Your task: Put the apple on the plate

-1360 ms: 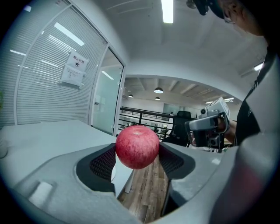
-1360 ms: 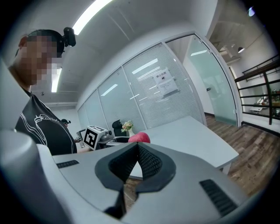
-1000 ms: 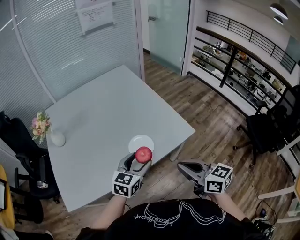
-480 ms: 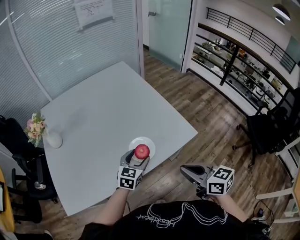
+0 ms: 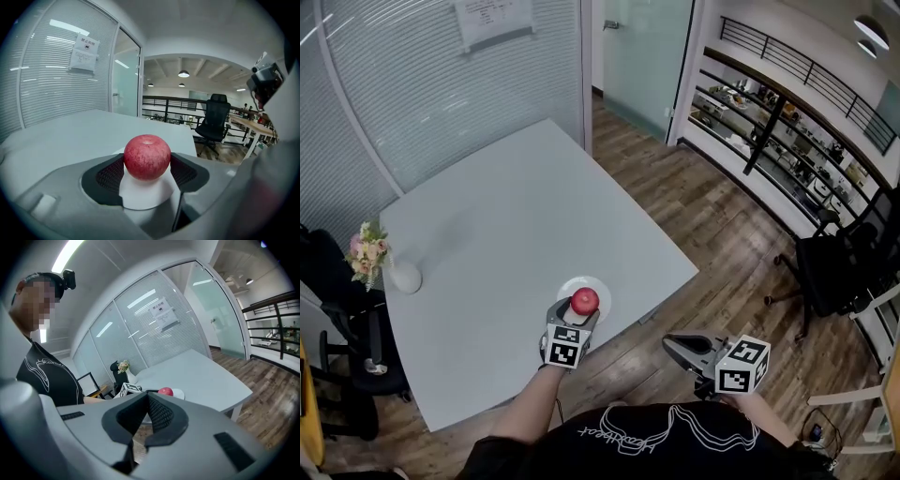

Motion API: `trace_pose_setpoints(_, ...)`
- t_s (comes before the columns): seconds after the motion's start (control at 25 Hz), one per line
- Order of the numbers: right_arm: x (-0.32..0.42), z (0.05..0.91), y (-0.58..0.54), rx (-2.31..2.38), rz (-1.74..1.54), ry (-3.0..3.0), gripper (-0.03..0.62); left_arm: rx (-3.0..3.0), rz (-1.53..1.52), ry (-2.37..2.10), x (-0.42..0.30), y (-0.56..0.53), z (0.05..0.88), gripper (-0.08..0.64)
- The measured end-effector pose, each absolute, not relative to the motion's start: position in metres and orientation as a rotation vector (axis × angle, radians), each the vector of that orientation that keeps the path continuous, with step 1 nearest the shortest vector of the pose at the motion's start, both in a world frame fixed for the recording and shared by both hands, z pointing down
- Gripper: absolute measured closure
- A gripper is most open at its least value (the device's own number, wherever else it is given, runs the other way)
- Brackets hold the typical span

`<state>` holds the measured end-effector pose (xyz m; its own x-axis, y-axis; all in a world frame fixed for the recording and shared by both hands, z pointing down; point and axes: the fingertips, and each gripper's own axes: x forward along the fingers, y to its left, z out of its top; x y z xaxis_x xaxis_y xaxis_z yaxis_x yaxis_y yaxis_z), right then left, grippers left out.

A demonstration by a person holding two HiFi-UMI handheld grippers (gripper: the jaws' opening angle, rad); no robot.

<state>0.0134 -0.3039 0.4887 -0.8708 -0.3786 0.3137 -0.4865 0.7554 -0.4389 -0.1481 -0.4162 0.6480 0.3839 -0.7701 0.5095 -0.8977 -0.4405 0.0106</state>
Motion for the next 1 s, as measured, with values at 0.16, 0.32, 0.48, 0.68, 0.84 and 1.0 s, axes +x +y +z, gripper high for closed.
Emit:
trace_pose_setpoints(0.16,0.016,0.491,-0.31,0.693,0.782,-2.759,0.583,2.337,0.669,-1.465,-0.149,-0.42,0.662,0.244)
trace_pose_setpoints(0.32,0.018,0.491,-0.311,0.691,0.792,-2.769,0.583,2.32,0.681,-1.475,-0.151,-0.422,0.668,0.244)
trace_pose_setpoints(0.48,0.021,0.494,-0.312,0.708,0.799,-2.753,0.583,2.31,0.696,-1.478,-0.153,-0.421,0.67,0.244)
trace_pose_setpoints(0.68,0.021,0.497,-0.314,0.712,0.808,-2.761,0.583,2.333,0.735,-1.48,-0.151,-0.424,0.671,0.244)
trace_pose_setpoints(0.84,0.019,0.496,-0.313,0.715,0.795,-2.772,0.583,2.356,0.75,-1.477,-0.151,-0.424,0.668,0.241)
trace_pose_setpoints(1.0,0.02,0.492,-0.312,0.719,0.777,-2.781,0.583,2.371,0.726,-1.493,-0.155,-0.423,0.656,0.23)
